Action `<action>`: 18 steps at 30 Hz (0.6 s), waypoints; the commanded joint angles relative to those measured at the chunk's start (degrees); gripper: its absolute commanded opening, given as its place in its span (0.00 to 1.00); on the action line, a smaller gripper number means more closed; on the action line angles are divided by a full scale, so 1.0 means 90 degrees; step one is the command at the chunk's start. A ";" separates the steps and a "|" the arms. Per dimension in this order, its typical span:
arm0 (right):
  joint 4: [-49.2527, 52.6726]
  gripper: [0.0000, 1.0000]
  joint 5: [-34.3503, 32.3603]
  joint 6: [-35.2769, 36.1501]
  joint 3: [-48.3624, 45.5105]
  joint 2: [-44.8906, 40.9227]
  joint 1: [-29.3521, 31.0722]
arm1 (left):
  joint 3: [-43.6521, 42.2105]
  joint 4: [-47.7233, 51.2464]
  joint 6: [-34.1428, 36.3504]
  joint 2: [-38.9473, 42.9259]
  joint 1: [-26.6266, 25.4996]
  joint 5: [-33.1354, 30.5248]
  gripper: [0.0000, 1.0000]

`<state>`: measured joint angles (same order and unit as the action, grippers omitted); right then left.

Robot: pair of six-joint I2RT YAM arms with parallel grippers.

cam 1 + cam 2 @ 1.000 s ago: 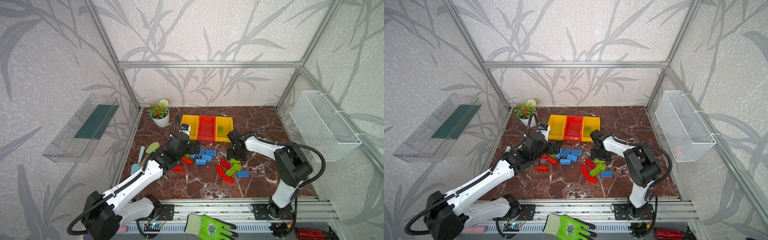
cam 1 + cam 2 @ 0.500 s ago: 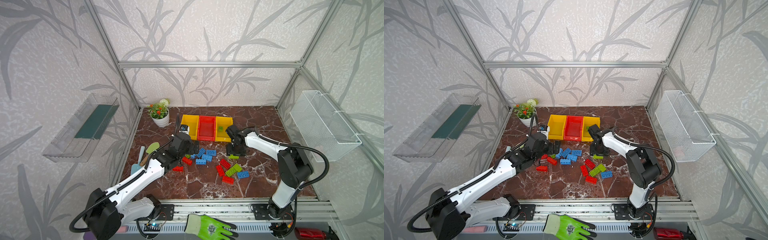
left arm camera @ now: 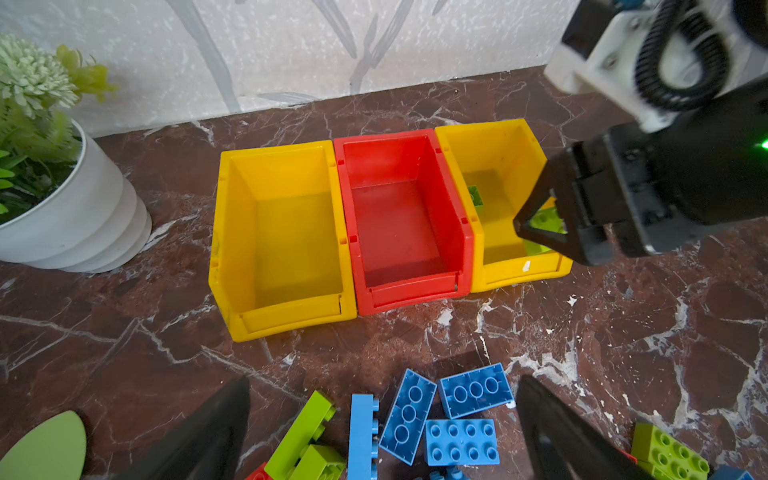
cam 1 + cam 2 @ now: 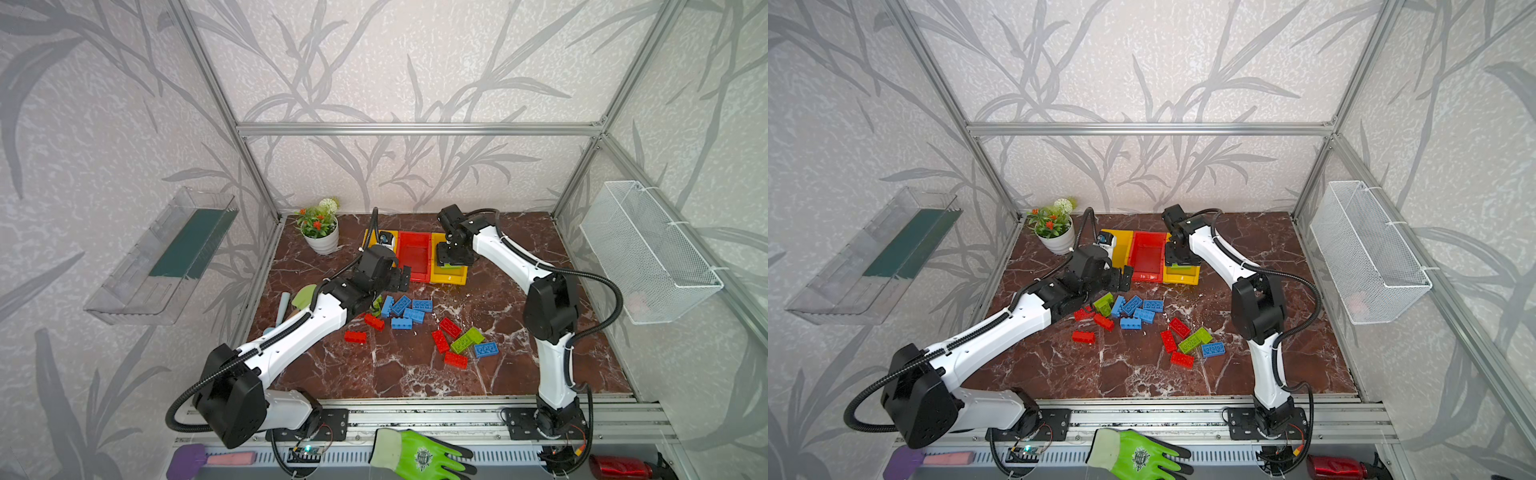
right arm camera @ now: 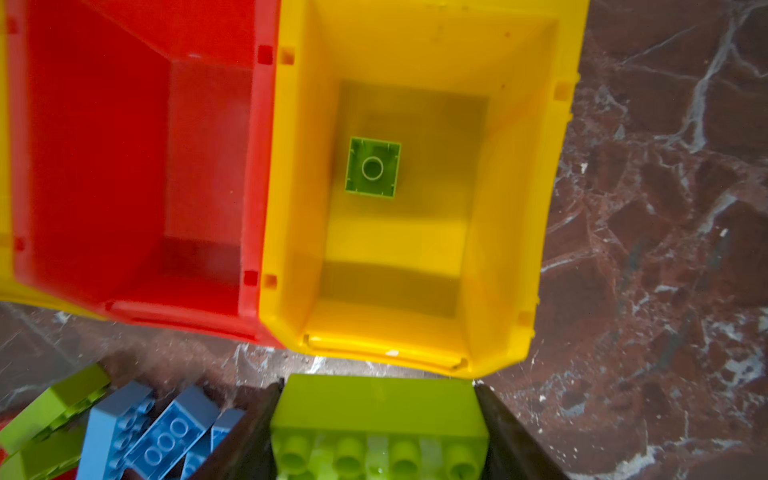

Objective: Sort the legos into containers by color
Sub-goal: 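Carry the lime-green brick over the yellow bin and open the right gripper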

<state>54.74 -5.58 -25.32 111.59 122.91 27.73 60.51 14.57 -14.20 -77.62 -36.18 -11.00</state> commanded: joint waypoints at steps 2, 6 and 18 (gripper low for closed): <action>0.0661 0.56 -0.0108 0.0213 0.0880 0.0566 -0.0081 | 0.0250 0.0018 0.0349 -0.0170 0.0068 0.0052 0.99; 0.0938 0.56 -0.0099 0.0284 0.1616 0.1074 -0.0137 | 0.0370 0.0000 0.0391 -0.0326 0.0163 0.0128 0.99; 0.1658 0.62 -0.0101 0.0455 0.3708 0.2362 -0.0373 | 0.0726 -0.0125 0.0348 -0.0644 0.0472 0.0276 0.99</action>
<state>65.73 -6.00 -22.20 141.32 142.02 24.99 64.82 14.26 -12.01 -82.94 -32.16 -8.99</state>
